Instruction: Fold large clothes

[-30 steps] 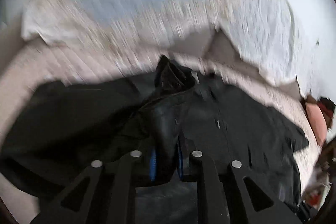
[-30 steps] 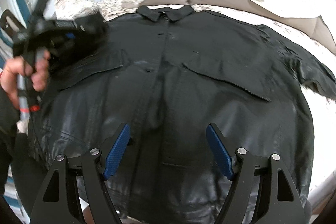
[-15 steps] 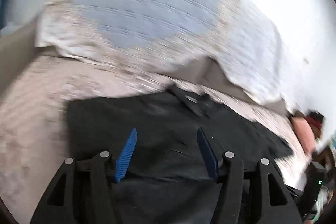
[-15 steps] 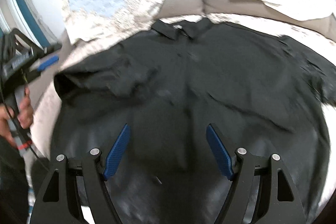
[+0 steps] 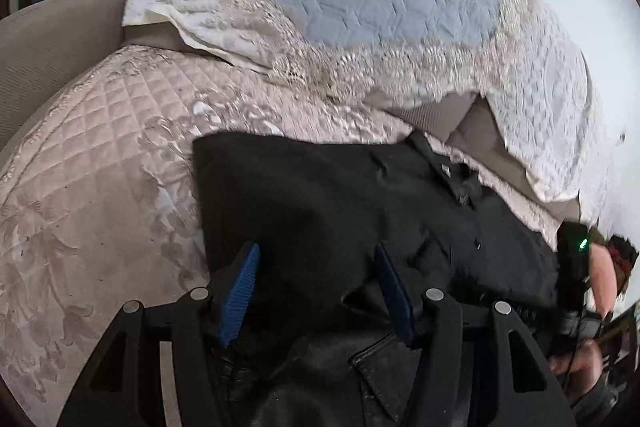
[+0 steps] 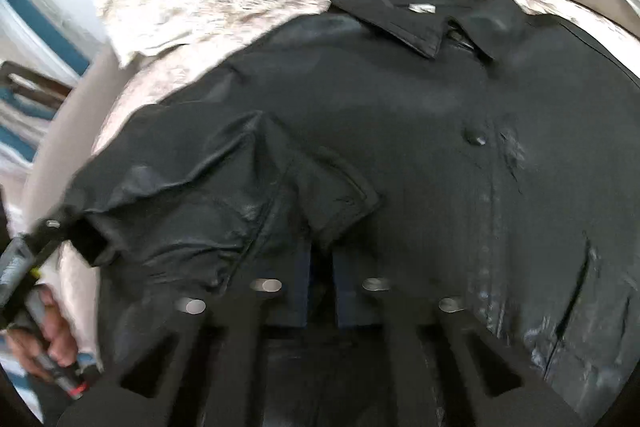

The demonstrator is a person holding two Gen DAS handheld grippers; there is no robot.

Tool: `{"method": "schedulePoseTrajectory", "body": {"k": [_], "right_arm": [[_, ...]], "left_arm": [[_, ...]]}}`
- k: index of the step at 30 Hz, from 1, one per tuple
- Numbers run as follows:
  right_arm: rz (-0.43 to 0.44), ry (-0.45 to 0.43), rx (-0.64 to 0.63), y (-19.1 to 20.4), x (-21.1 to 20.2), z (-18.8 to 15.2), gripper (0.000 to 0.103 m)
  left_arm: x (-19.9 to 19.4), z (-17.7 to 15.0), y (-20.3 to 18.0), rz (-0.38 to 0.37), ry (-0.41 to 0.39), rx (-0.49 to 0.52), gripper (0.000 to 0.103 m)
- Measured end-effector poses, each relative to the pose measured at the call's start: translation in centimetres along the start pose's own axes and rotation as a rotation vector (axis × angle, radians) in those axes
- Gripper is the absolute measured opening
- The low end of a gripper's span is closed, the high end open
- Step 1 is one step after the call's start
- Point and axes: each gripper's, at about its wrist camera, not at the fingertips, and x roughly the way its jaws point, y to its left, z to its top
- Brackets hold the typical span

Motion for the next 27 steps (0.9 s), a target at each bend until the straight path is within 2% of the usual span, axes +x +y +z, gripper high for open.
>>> {"method": "schedulePoseTrajectory", "body": {"k": [4, 6, 8, 10, 11, 14, 16, 19, 23, 24, 27], "right_arm": [[-0.041, -0.081, -0.009, -1.0, -2.5, 1.7, 0.005], [-0.067, -0.100, 0.010, -2.2, -2.7, 2.5, 0.005], [-0.110, -0.071, 0.024, -3.4, -1.7, 3.0, 0.008], [-0.107, 0.010, 0.064, -5.0, -0.1, 3.0, 0.010], [-0.095, 0.003, 0.069, -5.2, -0.4, 2.8, 0.010], [-0.147, -0.072, 0.042, -5.0, -2.4, 2.5, 0.013], [-0.131, -0.123, 0.040, -4.6, -3.7, 2.8, 0.013], [-0.130, -0.131, -0.005, -3.4, -3.7, 3.3, 0.013], [-0.191, -0.023, -0.040, -3.9, 0.0, 3.7, 0.013], [-0.196, -0.004, -0.042, -4.2, 0.5, 3.4, 0.013], [-0.184, -0.059, -0.053, -3.9, -1.7, 2.6, 0.013]], "left_arm": [[0.7, 0.4, 0.0, -0.021, 0.016, 0.006, 0.060], [1.7, 0.4, -0.3, -0.034, 0.053, 0.028, 0.060], [3.6, 0.1, -0.4, -0.033, 0.115, 0.065, 0.060], [5.0, -0.2, -0.3, 0.018, 0.161, 0.066, 0.058], [4.6, -0.2, -0.4, 0.018, 0.150, 0.078, 0.058], [2.4, 0.4, -0.7, 0.006, 0.101, 0.077, 0.058], [1.4, 1.1, -1.1, 0.006, 0.064, 0.086, 0.058], [2.1, 2.0, -1.9, 0.065, 0.044, 0.128, 0.058], [6.5, 1.1, -1.3, 0.173, 0.146, 0.147, 0.058], [6.9, 0.6, -1.4, 0.189, 0.146, 0.167, 0.058], [5.6, 0.0, -2.2, 0.224, 0.121, 0.199, 0.058]]}}
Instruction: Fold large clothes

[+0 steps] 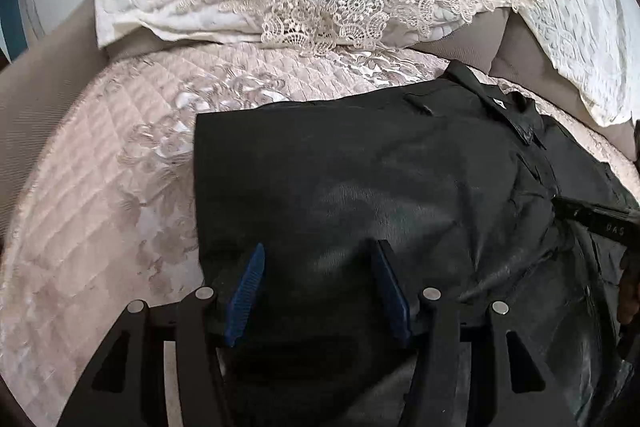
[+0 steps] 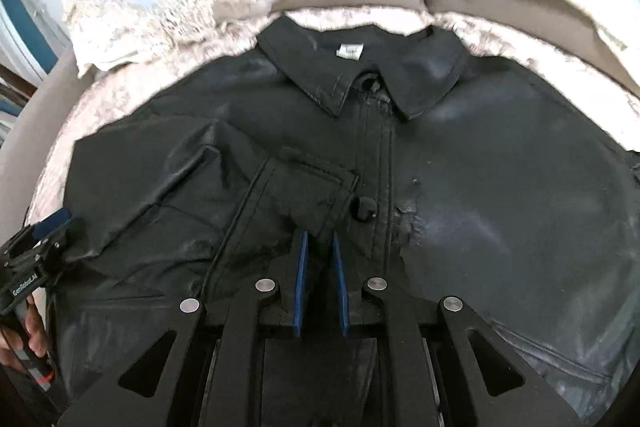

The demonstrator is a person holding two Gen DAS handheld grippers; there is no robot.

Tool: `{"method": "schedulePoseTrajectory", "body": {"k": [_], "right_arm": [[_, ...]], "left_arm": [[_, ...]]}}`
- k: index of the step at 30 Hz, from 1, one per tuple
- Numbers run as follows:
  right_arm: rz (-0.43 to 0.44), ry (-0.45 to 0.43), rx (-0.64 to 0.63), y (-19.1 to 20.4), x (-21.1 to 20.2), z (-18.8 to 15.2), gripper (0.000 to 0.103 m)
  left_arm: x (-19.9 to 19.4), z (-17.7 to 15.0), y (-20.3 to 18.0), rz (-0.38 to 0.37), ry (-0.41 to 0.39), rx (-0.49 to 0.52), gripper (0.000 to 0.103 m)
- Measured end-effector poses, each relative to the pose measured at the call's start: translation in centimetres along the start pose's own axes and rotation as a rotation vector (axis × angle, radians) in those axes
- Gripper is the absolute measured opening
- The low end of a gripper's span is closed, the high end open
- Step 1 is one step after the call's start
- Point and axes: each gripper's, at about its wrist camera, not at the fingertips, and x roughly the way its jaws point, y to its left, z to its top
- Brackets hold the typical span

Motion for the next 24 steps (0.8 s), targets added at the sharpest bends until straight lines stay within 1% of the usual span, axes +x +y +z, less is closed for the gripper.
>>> {"method": "schedulePoseTrajectory", "body": {"k": [2, 4, 5, 7, 8, 9, 11, 13, 16, 18, 21, 24], "right_arm": [[0.023, -0.036, -0.007, 0.3, -1.4, -0.5, 0.013], [0.043, -0.052, -0.024, 0.8, -2.1, -1.1, 0.013], [0.050, -0.040, -0.038, 1.0, -1.8, -1.5, 0.013], [0.043, 0.024, -0.058, 1.0, -0.1, -2.2, 0.014], [0.052, 0.037, -0.053, 0.8, 0.6, -2.4, 0.014], [0.061, 0.023, -0.043, 0.8, 0.7, -2.2, 0.014], [0.059, 0.024, -0.020, 0.5, -0.1, -2.0, 0.016], [0.047, 0.013, -0.031, 0.3, -1.1, -2.3, 0.017], [0.056, -0.026, -0.034, -0.2, -4.0, -3.7, 0.018], [0.070, -0.051, -0.023, -0.8, -6.0, -5.0, 0.027], [0.073, -0.093, -0.017, -1.7, -9.2, -7.4, 0.037], [0.051, -0.116, 0.008, -3.2, -11.4, -10.5, 0.040]], "left_arm": [[-1.4, -0.4, -0.1, -0.020, -0.028, -0.015, 0.058], [-2.3, -0.8, -0.3, -0.019, -0.055, -0.007, 0.058], [-2.3, -1.0, -0.5, -0.010, -0.053, 0.002, 0.058], [-0.9, -1.5, -0.4, 0.002, -0.011, 0.011, 0.058], [-0.1, -1.7, -0.3, 0.008, 0.006, 0.013, 0.058], [0.1, -1.9, -0.4, 0.012, 0.006, 0.021, 0.058], [-0.5, -1.9, -0.7, 0.026, -0.002, 0.035, 0.058], [-1.5, -1.9, -0.7, 0.030, -0.005, 0.029, 0.058], [-3.6, -2.6, -0.8, 0.043, -0.018, 0.021, 0.058], [-5.4, -3.4, -1.2, 0.041, -0.035, 0.017, 0.058], [-8.1, -4.8, -2.5, 0.023, -0.066, 0.021, 0.059], [-10.6, -6.9, -4.7, -0.004, -0.084, 0.037, 0.060]]}}
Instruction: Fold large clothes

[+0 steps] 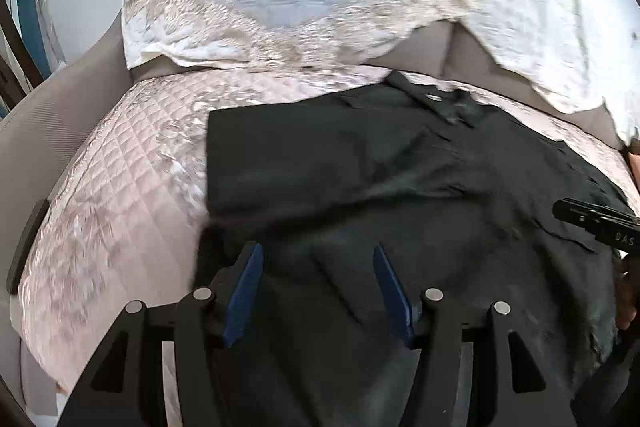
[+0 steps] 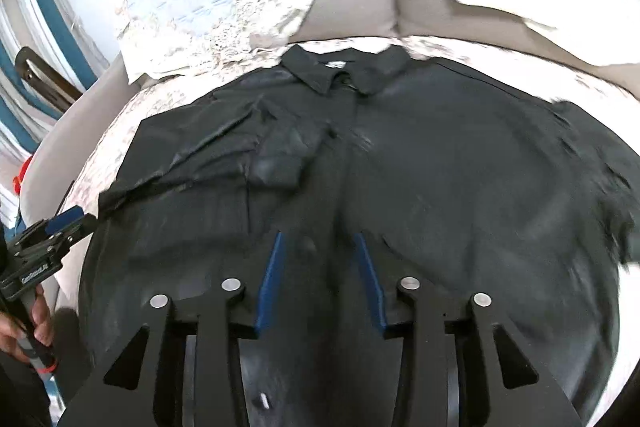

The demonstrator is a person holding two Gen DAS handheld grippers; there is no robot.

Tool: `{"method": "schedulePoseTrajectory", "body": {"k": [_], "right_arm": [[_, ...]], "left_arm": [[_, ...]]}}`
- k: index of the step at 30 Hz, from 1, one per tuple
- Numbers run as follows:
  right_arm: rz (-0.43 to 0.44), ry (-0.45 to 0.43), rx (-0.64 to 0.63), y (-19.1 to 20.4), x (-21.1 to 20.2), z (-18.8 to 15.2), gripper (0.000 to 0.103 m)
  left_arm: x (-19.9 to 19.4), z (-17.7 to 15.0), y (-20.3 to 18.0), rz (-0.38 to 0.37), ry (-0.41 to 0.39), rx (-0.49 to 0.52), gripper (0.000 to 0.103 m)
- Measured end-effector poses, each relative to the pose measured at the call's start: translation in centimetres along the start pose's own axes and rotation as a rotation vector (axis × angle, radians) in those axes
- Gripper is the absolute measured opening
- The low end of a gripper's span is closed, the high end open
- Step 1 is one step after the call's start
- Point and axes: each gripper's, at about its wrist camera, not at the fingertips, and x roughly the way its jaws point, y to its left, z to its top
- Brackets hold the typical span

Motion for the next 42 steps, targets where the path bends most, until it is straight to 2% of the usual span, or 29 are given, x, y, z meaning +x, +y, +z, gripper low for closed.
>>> {"method": "schedulePoseTrajectory", "body": {"k": [5, 9, 19, 23, 25, 34, 37, 42], "right_arm": [[-0.025, -0.005, 0.040, -2.1, -3.3, -4.8, 0.040], [-0.033, -0.020, 0.055, -2.6, -5.5, -7.3, 0.040], [-0.069, -0.082, 0.070, -4.4, -9.2, -8.4, 0.040], [-0.080, -0.102, 0.116, -6.3, -9.7, -8.4, 0.054], [-0.092, -0.111, 0.155, -7.9, -9.9, -8.6, 0.054], [-0.162, -0.126, 0.390, -18.7, -9.2, -8.1, 0.056], [-0.193, -0.135, 0.488, -23.7, -9.0, -7.9, 0.057], [-0.214, -0.197, 0.688, -32.6, -9.4, -8.2, 0.060]], "left_arm": [[-2.4, -2.9, -3.7, -0.029, 0.012, 0.028, 0.061], [-4.0, -4.1, -6.3, -0.059, 0.012, 0.049, 0.061], [-6.4, -3.9, -9.7, -0.076, -0.040, 0.088, 0.062], [-6.2, -3.7, -10.4, -0.097, -0.041, 0.090, 0.065], [-5.7, -3.7, -10.5, -0.100, -0.031, 0.090, 0.065], [-1.5, -2.9, -9.1, -0.052, 0.025, 0.067, 0.065], [-0.3, -2.5, -8.6, -0.044, 0.039, 0.052, 0.065], [1.4, -2.0, -8.2, -0.033, 0.054, 0.031, 0.066]]}}
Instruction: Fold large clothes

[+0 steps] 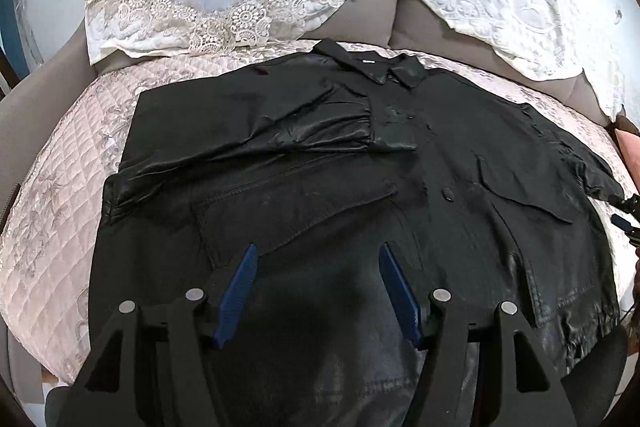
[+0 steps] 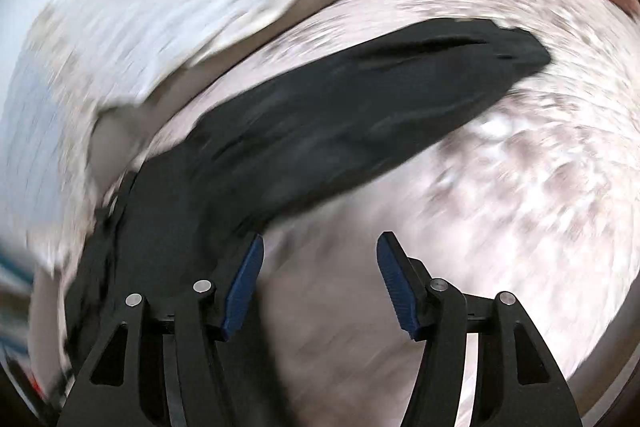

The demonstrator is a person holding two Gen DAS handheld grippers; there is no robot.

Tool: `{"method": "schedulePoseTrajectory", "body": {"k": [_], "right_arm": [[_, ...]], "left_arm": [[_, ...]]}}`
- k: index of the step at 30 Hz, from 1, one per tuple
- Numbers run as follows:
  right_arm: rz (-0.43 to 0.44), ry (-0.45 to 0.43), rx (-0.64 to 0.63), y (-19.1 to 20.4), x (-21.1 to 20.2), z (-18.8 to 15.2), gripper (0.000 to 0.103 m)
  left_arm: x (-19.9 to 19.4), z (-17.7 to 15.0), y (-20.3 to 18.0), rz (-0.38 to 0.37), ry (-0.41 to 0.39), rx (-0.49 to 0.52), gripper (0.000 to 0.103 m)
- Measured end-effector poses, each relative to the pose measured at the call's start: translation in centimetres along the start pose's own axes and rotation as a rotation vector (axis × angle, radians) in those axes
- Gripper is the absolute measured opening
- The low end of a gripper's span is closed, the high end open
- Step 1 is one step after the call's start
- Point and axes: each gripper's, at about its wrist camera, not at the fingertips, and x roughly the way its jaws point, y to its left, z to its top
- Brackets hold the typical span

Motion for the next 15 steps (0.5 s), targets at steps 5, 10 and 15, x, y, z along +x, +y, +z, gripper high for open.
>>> {"method": "schedulePoseTrajectory", "body": {"k": [5, 10, 15], "right_arm": [[-0.026, -0.046, 0.195, -6.7, 1.6, 4.1, 0.061], [-0.011, -0.101, 0.311, -10.7, 2.6, 6.9, 0.061], [-0.053, -0.117, 0.336, -11.2, 4.0, 9.3, 0.048]], "left_arm": [[1.6, 0.5, 0.5, 0.017, 0.017, -0.020, 0.065], [2.9, 0.3, 0.8, 0.033, 0.050, -0.032, 0.065], [3.8, -0.1, 0.4, 0.041, 0.078, -0.030, 0.065]]}}
